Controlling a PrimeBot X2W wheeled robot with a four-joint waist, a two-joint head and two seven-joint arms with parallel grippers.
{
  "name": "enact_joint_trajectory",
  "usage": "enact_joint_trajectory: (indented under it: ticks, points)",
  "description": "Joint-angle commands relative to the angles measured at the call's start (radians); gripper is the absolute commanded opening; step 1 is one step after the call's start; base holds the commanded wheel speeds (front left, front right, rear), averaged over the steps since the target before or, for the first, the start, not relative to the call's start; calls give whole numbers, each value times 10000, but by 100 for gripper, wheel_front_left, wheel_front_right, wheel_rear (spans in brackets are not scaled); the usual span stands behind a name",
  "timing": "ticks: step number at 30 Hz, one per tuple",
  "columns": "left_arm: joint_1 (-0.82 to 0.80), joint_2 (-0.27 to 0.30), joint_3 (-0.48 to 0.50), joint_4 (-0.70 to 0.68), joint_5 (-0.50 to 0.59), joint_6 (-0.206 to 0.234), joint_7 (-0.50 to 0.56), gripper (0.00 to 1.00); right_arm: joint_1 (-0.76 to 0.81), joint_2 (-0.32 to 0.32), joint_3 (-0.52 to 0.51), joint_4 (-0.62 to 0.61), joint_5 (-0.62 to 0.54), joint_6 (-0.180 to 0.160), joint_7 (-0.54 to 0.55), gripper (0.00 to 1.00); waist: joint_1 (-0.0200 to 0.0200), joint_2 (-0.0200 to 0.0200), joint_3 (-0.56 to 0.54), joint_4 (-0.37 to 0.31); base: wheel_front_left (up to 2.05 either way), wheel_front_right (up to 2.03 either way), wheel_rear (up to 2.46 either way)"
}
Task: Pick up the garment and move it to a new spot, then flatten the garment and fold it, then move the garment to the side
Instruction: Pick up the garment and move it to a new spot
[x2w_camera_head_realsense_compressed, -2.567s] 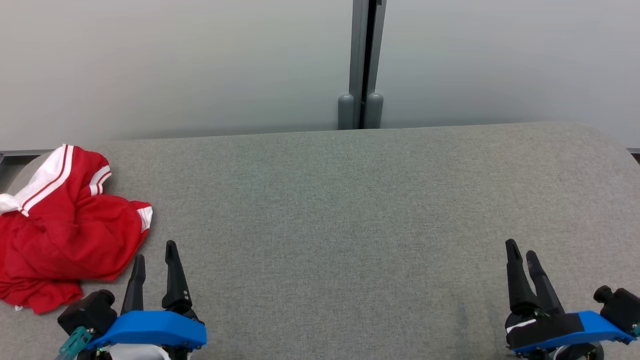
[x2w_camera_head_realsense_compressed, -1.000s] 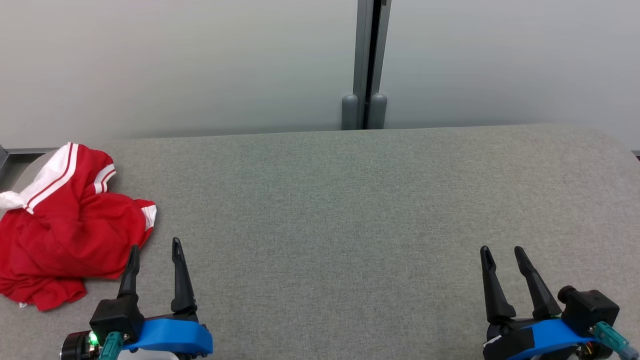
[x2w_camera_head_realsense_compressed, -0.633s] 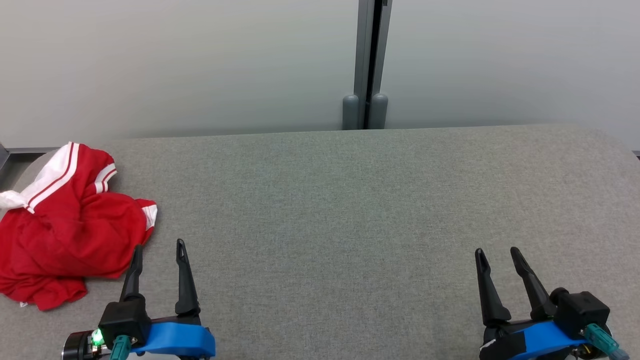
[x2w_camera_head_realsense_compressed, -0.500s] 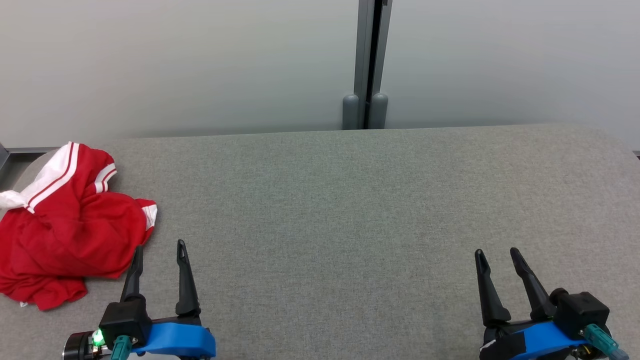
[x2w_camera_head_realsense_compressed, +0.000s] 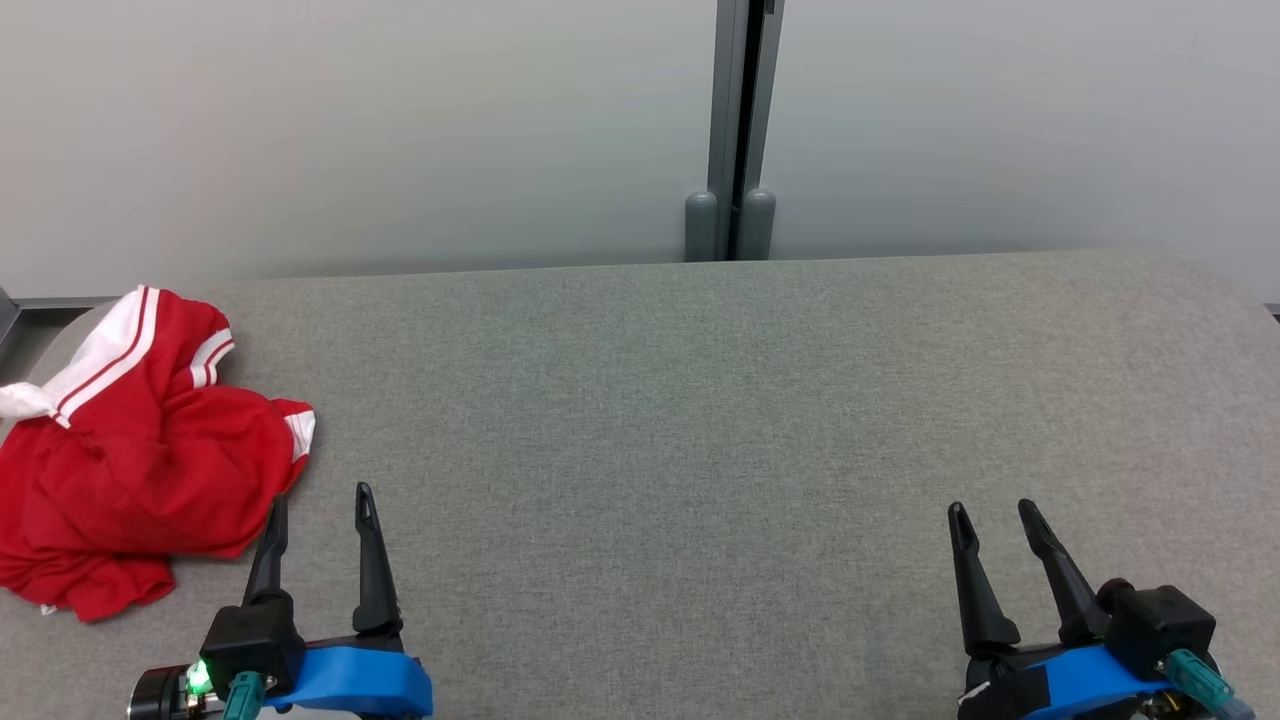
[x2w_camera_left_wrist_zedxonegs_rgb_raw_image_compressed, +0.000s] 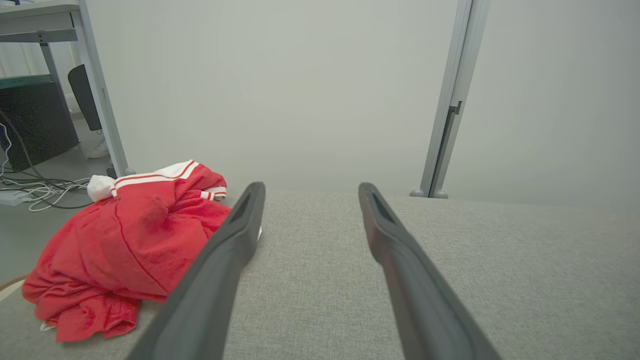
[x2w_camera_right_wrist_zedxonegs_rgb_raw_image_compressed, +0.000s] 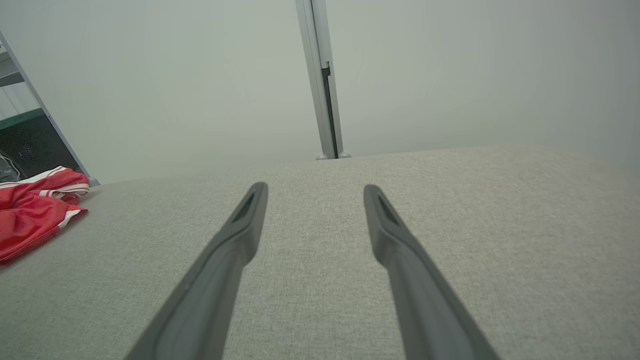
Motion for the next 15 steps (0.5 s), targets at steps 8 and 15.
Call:
enact_joint_trajectory:
  ticks: [8, 15]
  points:
    - [11, -11, 23, -39, 81, 24, -52, 100, 144, -57, -35, -16, -41, 4, -38, 100, 0, 0, -24, 141, 0, 0, 0]
    - [91, -11, 181, -132, 133, 0, -52, 100, 173, -55, 58, 17, -27, 4, -37, 100, 0, 0, -92, 519, 0, 0, 0]
